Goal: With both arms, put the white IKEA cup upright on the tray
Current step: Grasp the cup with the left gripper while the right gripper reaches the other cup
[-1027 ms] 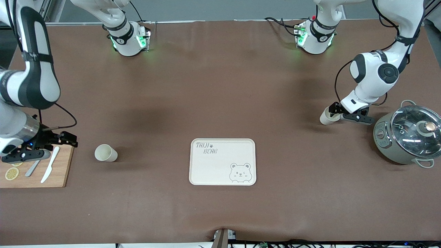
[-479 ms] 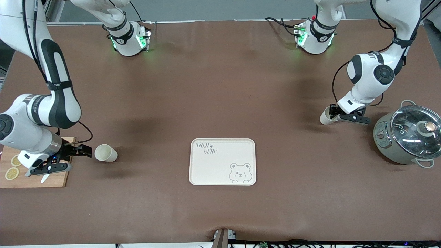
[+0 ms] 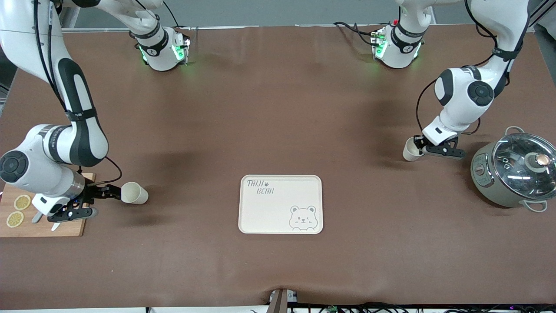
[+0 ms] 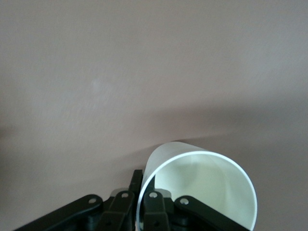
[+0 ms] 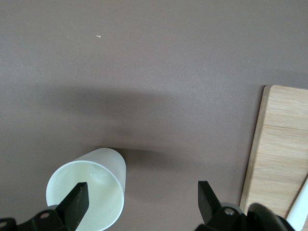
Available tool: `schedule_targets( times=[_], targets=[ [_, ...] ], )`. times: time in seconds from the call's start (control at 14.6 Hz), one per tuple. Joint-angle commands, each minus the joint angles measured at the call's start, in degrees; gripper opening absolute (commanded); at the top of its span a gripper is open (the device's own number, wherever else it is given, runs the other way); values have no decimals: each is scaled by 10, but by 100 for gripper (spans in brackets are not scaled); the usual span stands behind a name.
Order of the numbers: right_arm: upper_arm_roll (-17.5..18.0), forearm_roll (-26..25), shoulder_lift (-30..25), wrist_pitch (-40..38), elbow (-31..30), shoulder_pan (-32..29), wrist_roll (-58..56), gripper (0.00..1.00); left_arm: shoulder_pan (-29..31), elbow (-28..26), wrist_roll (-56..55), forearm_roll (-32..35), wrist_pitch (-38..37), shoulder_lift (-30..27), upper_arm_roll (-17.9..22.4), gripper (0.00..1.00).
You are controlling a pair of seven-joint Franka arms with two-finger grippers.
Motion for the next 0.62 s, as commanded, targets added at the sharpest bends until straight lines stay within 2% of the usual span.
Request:
schedule_targets(
  times=[0.0, 0.34, 0.55],
  targets=[
    [2, 7, 15, 5, 11, -2, -9, 100, -3, 60, -46, -8, -58, 4, -24, 0],
    [2, 5, 28, 17, 0, 3, -11, 100, -27, 263, -183, -8, -282, 43, -77, 0],
    [2, 5, 29, 16, -7, 3, -23, 100, -76, 330, -275, -8, -316, 64, -77, 0]
  ],
)
